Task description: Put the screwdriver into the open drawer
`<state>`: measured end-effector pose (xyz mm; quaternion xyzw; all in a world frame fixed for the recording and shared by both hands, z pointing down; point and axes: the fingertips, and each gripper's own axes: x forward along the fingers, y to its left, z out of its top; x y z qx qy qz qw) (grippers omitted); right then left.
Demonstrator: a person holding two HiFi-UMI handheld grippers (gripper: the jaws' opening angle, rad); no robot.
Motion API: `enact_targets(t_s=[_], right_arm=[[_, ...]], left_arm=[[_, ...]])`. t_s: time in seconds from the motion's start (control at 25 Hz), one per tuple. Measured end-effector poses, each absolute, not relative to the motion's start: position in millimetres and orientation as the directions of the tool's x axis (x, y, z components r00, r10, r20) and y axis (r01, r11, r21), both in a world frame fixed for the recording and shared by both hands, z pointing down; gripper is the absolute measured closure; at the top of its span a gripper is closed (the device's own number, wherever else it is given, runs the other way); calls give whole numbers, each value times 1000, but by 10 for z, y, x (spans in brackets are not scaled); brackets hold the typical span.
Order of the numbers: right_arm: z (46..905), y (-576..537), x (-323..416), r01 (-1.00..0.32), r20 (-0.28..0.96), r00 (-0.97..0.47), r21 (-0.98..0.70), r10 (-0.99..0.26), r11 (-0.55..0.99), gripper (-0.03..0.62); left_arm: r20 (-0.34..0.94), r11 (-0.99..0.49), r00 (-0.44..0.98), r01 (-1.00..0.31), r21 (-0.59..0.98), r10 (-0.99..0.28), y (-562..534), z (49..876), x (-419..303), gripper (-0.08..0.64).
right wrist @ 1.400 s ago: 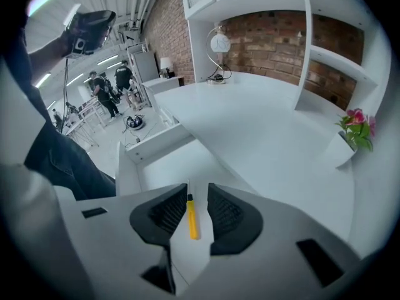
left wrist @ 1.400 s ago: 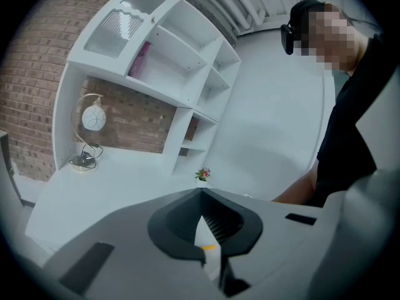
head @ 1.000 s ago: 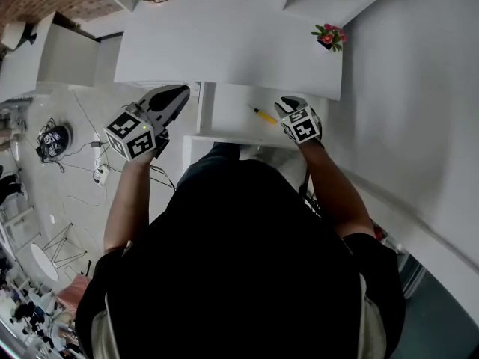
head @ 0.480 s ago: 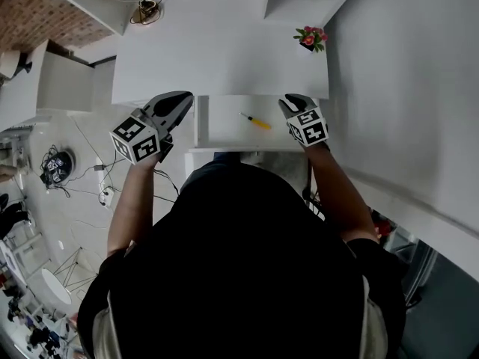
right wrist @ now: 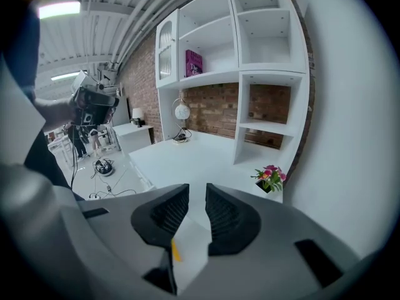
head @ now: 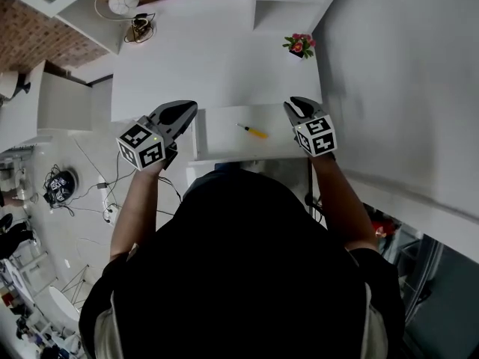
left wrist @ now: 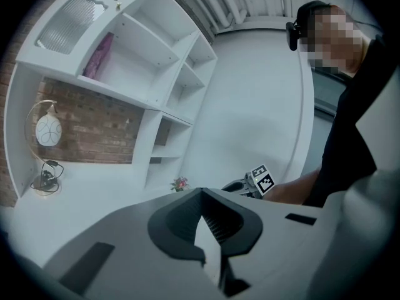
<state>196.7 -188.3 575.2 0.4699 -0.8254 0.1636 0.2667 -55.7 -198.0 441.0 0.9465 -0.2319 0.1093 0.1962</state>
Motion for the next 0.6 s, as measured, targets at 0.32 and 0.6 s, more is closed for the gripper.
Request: enact_targets(t_s=[0.32, 0.6], right_arm=[[5488, -1846, 2069, -882, 556, -401, -20, -728, 470, 508], [5369, -1794, 2211, -896, 537, -390, -34, -748, 442, 509]], left_arm=[[306, -839, 883, -446, 312, -356, -2024, 4407, -402, 545], [307, -849, 889, -429, 307, -339, -2063, 4398, -284, 545]])
